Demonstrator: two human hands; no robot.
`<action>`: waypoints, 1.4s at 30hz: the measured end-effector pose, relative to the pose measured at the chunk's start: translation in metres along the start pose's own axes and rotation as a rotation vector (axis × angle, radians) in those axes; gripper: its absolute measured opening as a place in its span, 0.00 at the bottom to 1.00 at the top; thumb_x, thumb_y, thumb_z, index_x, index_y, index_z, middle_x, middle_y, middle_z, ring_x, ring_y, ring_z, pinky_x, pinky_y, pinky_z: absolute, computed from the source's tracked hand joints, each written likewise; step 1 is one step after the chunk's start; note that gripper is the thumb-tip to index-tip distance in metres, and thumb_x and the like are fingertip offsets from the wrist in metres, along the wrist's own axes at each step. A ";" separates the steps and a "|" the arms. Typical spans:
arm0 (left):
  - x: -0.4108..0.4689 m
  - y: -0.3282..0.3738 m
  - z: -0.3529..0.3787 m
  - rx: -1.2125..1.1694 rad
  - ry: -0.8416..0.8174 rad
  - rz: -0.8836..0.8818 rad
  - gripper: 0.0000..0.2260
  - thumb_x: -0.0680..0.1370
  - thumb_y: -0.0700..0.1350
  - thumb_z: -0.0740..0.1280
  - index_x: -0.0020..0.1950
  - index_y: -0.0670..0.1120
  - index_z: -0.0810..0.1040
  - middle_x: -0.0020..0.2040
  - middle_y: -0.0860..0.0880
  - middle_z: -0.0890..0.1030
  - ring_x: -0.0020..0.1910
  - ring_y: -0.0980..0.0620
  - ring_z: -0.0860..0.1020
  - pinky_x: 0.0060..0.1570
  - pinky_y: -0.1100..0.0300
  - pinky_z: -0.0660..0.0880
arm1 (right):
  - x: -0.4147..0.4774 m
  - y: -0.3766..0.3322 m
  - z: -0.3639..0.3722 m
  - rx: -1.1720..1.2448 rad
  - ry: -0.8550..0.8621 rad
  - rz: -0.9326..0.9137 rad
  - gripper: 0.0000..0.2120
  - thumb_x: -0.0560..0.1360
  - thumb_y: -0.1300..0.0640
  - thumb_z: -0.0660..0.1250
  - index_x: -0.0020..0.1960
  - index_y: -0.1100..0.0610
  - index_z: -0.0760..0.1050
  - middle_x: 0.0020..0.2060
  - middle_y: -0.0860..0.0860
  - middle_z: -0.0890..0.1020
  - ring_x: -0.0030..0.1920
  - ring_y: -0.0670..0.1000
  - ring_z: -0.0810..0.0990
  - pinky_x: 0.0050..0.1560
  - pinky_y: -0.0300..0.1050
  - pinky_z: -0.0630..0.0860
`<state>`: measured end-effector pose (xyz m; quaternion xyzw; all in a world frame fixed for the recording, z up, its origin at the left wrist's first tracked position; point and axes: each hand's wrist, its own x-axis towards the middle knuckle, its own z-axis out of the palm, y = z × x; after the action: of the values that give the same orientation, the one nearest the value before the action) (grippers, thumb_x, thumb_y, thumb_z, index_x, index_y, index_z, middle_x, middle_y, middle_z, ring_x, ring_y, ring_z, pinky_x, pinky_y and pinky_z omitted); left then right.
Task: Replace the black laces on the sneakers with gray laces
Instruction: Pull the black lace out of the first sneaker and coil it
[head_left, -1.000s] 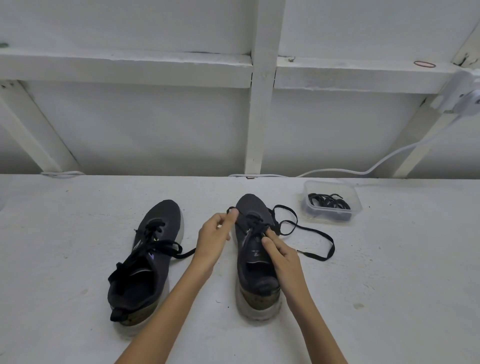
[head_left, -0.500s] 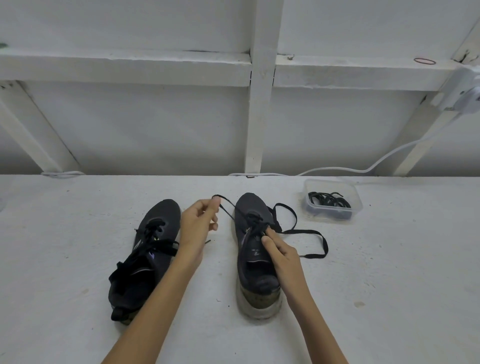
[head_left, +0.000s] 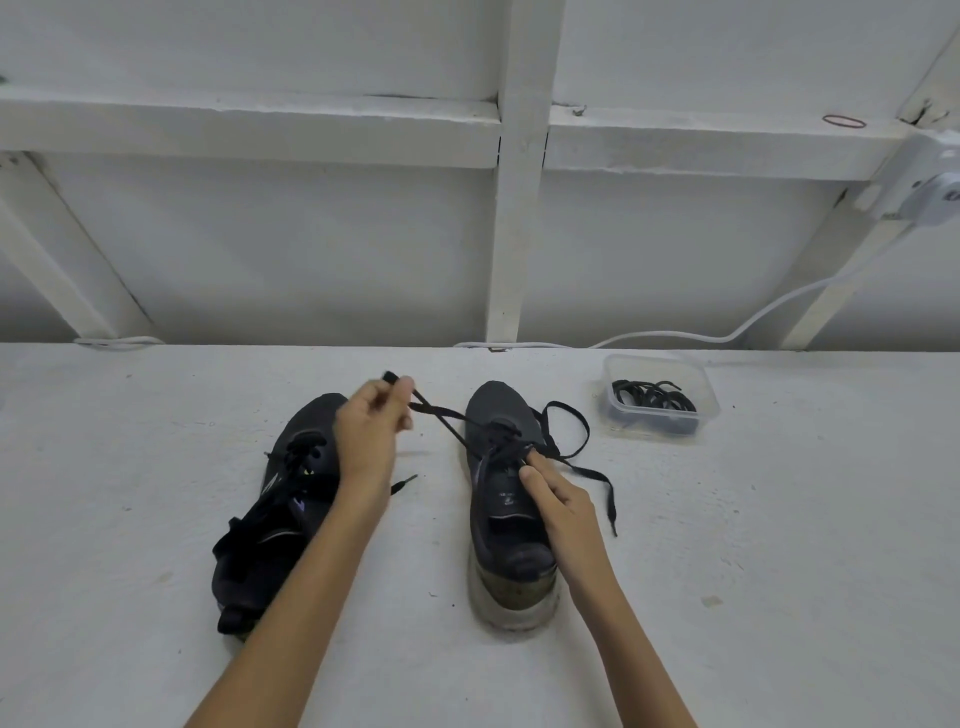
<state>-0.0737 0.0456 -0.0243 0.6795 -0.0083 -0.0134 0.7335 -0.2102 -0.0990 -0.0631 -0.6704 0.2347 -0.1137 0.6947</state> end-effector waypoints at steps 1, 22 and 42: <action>0.003 0.003 -0.003 -0.021 0.024 0.001 0.12 0.78 0.45 0.69 0.36 0.45 0.75 0.26 0.56 0.73 0.30 0.54 0.70 0.44 0.56 0.73 | 0.000 -0.001 0.000 0.000 0.006 -0.003 0.08 0.79 0.53 0.66 0.56 0.50 0.80 0.55 0.47 0.83 0.59 0.42 0.79 0.64 0.39 0.72; 0.002 0.015 -0.001 -0.073 0.109 -0.046 0.12 0.79 0.47 0.67 0.38 0.45 0.74 0.33 0.51 0.72 0.27 0.60 0.68 0.31 0.63 0.67 | -0.005 -0.012 0.000 -0.033 0.011 -0.043 0.11 0.80 0.55 0.65 0.57 0.62 0.73 0.55 0.45 0.77 0.58 0.47 0.74 0.63 0.54 0.71; -0.010 0.012 0.008 -0.059 0.099 -0.022 0.09 0.80 0.46 0.65 0.41 0.46 0.74 0.31 0.55 0.74 0.28 0.61 0.71 0.28 0.64 0.68 | -0.005 -0.011 0.001 -0.048 0.018 0.007 0.08 0.80 0.53 0.64 0.54 0.51 0.81 0.48 0.44 0.84 0.55 0.48 0.81 0.63 0.51 0.76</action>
<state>-0.0841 0.0389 -0.0121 0.6575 0.0360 0.0118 0.7525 -0.2121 -0.0963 -0.0512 -0.6848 0.2458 -0.1117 0.6769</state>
